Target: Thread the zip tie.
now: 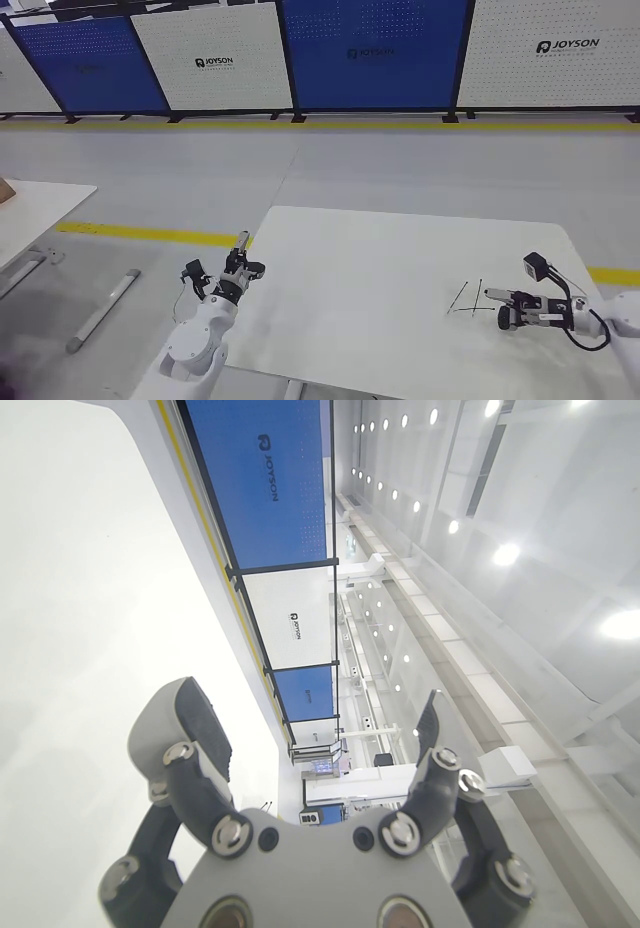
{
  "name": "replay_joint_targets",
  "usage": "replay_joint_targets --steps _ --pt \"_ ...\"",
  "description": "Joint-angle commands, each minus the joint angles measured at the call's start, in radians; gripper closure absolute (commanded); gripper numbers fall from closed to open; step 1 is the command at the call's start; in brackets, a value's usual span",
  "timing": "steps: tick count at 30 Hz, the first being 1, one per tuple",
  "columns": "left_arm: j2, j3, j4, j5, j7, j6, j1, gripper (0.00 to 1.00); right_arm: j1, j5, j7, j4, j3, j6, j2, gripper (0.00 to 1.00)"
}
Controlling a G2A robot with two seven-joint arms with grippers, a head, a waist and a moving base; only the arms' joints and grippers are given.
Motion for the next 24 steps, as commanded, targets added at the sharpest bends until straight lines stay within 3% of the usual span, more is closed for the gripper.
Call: replay_joint_targets --steps 1,14,15,17,20,23,24 --pt "0.0 0.0 0.0 0.0 0.0 0.0 0.0 0.0 0.0 0.0 0.0 0.0 0.0 0.0 0.0 0.0" --pt "0.0 0.0 0.0 0.0 0.0 0.0 0.0 0.0 -0.051 0.002 -0.033 -0.033 0.049 0.013 0.019 0.0" --pt "0.0 0.0 0.0 0.0 0.0 0.0 0.0 0.0 -0.053 0.002 -0.032 -0.034 0.05 0.016 0.019 0.04" --pt "0.0 0.0 0.0 0.0 0.0 0.0 0.0 0.0 -0.056 0.001 -0.032 -0.036 0.053 0.019 0.02 0.26" --pt "0.0 0.0 0.0 0.0 0.0 0.0 0.0 0.0 -0.058 -0.002 -0.032 -0.037 0.055 0.029 0.02 0.5" --pt "0.0 0.0 0.0 0.0 0.0 0.0 0.0 0.0 -0.056 -0.009 -0.03 -0.033 0.051 0.048 0.018 0.42" --pt "0.0 0.0 0.0 0.0 0.0 0.0 0.0 0.0 -0.053 -0.012 -0.031 -0.03 0.049 0.053 0.017 0.46"
